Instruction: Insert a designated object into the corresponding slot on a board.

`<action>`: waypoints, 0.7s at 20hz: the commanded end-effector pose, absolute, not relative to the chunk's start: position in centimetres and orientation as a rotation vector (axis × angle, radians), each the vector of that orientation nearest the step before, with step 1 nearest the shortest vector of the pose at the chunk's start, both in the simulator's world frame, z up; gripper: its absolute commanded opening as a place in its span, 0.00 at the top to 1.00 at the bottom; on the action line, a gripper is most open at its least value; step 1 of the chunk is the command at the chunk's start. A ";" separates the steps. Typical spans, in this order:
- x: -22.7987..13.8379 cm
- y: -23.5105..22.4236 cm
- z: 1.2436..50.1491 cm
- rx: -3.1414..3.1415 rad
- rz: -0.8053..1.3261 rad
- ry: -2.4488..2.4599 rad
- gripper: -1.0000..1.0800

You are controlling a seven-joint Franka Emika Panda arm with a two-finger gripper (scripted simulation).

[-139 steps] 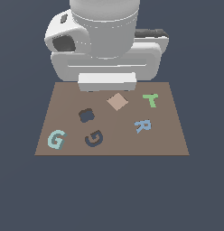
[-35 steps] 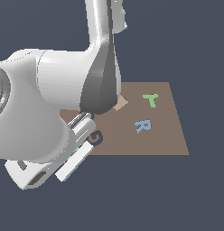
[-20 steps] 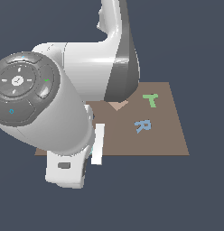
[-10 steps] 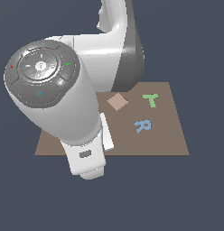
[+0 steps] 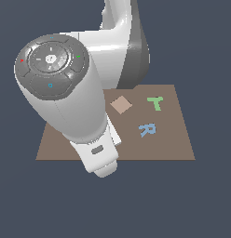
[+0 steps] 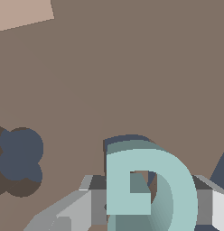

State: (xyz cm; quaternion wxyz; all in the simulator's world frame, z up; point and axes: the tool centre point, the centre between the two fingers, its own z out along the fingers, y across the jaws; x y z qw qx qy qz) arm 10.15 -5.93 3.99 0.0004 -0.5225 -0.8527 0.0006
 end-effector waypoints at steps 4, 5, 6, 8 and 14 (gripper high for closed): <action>9.9 -5.9 4.0 -1.587 0.002 -2.710 1.00; 9.9 -5.9 4.0 -1.585 0.002 -2.712 1.00; 9.9 -5.9 4.0 -1.585 0.002 -2.712 1.00; 9.9 -5.9 3.9 -1.590 0.002 -2.709 1.00; 9.9 -5.9 3.0 -1.586 0.000 -2.713 0.04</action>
